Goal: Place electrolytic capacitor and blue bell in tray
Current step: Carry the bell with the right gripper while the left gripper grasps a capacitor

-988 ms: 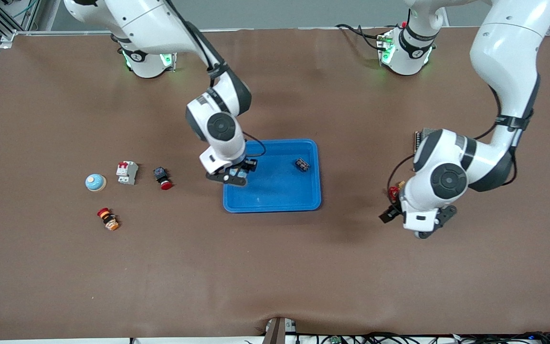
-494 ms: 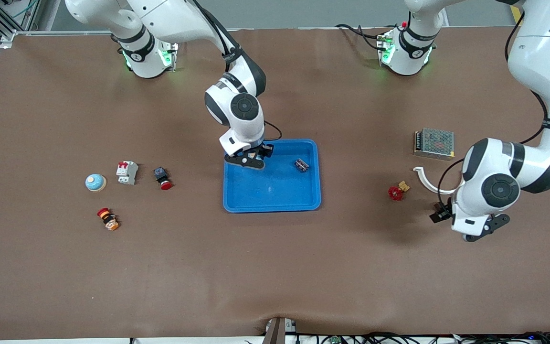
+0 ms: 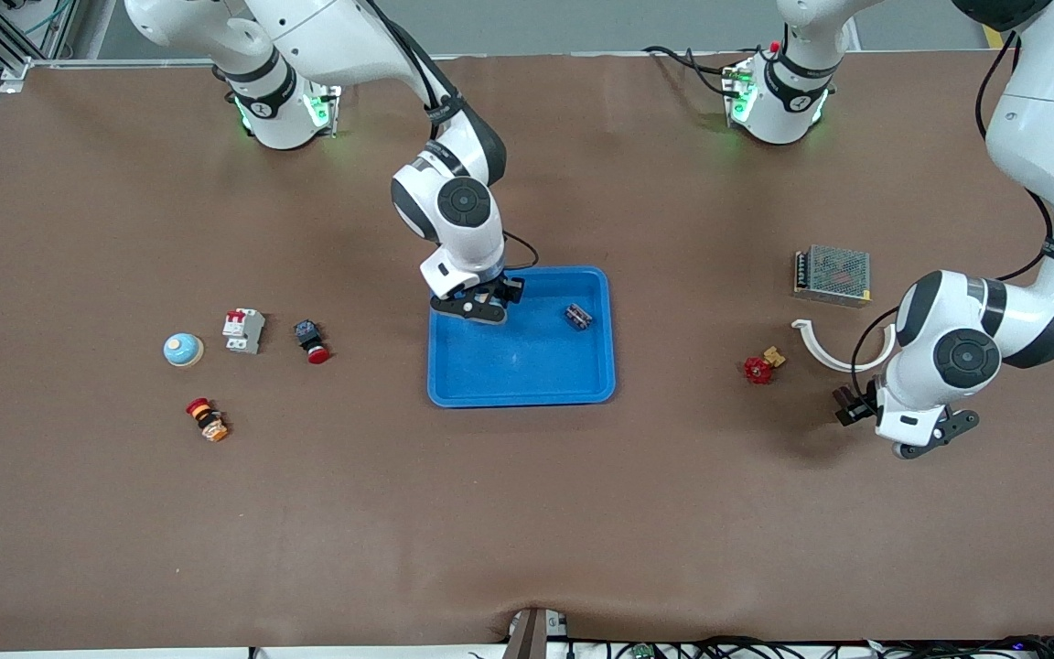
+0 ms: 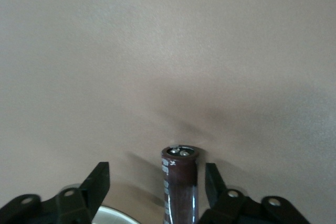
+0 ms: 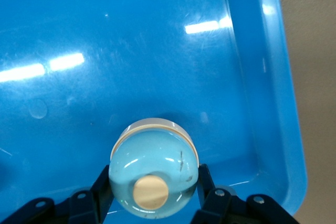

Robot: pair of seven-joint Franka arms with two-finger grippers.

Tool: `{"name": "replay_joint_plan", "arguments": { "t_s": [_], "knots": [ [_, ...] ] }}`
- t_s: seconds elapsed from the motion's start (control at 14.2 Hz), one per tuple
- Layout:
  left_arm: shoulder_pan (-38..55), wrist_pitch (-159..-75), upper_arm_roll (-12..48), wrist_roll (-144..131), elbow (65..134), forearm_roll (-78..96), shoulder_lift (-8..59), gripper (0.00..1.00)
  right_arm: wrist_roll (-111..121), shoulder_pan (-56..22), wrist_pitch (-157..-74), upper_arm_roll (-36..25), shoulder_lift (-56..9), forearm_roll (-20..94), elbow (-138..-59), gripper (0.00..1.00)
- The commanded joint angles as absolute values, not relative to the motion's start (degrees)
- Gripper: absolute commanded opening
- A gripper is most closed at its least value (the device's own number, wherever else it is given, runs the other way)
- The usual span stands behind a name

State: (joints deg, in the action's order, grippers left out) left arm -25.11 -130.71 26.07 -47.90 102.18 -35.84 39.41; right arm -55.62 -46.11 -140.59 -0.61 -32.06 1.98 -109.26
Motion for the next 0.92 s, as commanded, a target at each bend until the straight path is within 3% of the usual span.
{"name": "replay_joint_plan", "arguments": {
  "t_s": [0.0,0.14,0.28,0.35,0.49,0.56,0.64,0.85],
  "knots": [
    [-25.7,-131.6,26.7,-48.2,102.7,-36.2,39.9,0.70,-56.3,-47.8,-141.6,-1.1,-32.3,2.6,-109.9,0.37],
    [-25.7,-131.7,26.7,-48.3,102.7,-36.1,40.2,0.52,-56.4,-47.9,-142.8,-1.1,-33.0,2.6,-109.9,0.37],
    [-25.0,-131.7,26.8,-48.6,102.5,-35.6,40.2,0.08,-56.4,-48.0,-143.8,-1.1,-33.9,2.6,-109.9,0.37],
    [-24.9,-131.7,26.8,-48.6,102.4,-34.7,40.1,0.00,-56.4,-47.9,-144.1,-1.1,-34.0,2.6,-109.9,0.38],
    [-24.7,-131.6,27.0,-48.8,102.1,-34.0,39.6,0.00,-56.4,-47.9,-144.1,-1.1,-34.0,2.6,-109.9,0.42],
    [-24.7,-131.3,27.1,-48.9,102.0,-33.9,39.5,0.00,-56.4,-47.9,-144.1,-1.1,-34.0,2.6,-109.8,0.67],
    [-24.6,-131.2,27.2,-48.8,102.0,-34.0,39.2,0.00,-56.5,-47.9,-144.1,-1.1,-34.0,2.7,-109.8,1.00],
    [-24.7,-129.8,28.5,-48.9,101.2,-33.9,38.9,0.00,-56.5,-48.4,-142.9,-1.1,-33.0,2.6,-109.9,1.00]
  ]
}}
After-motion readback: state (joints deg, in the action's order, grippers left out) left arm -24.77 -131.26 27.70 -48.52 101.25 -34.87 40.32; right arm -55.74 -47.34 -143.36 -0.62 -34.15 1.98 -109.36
